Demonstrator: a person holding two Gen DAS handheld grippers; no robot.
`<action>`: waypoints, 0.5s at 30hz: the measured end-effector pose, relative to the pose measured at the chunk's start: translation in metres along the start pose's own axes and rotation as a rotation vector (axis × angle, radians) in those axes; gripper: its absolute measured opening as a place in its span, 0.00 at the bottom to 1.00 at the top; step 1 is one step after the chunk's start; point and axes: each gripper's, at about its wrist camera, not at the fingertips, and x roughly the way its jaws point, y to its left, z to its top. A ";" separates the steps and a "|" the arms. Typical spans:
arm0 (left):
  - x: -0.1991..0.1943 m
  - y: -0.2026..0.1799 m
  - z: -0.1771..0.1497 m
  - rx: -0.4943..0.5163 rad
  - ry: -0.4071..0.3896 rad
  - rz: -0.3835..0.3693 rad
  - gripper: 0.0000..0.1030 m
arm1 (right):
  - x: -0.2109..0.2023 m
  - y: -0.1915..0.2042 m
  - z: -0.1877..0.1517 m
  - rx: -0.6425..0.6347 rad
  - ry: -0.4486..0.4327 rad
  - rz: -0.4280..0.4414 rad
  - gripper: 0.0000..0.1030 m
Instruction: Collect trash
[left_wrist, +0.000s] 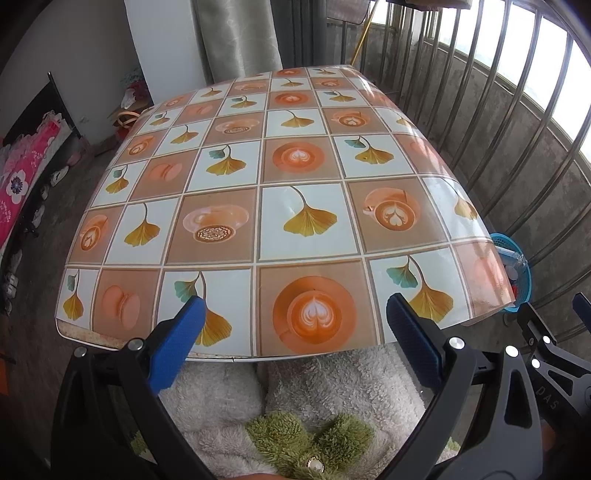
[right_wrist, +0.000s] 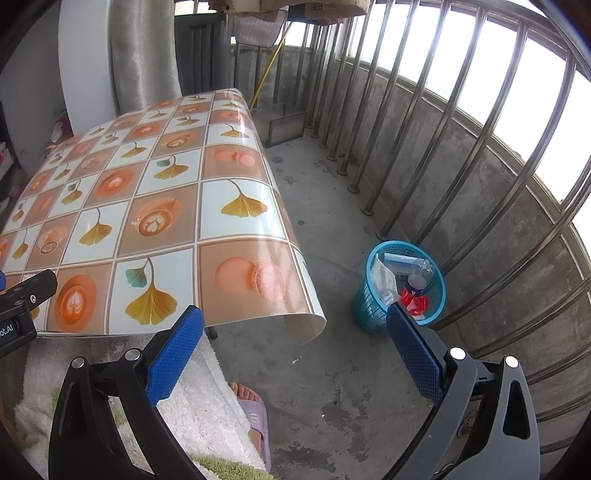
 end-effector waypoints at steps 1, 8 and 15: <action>0.000 0.000 0.000 0.001 0.001 0.000 0.91 | 0.000 0.000 0.000 -0.001 0.000 0.000 0.94; 0.001 0.000 0.000 0.001 0.002 0.002 0.91 | 0.001 0.000 0.001 0.003 -0.003 0.000 0.94; 0.001 0.000 0.001 0.001 0.002 0.002 0.91 | 0.002 -0.001 0.001 0.004 -0.002 0.000 0.94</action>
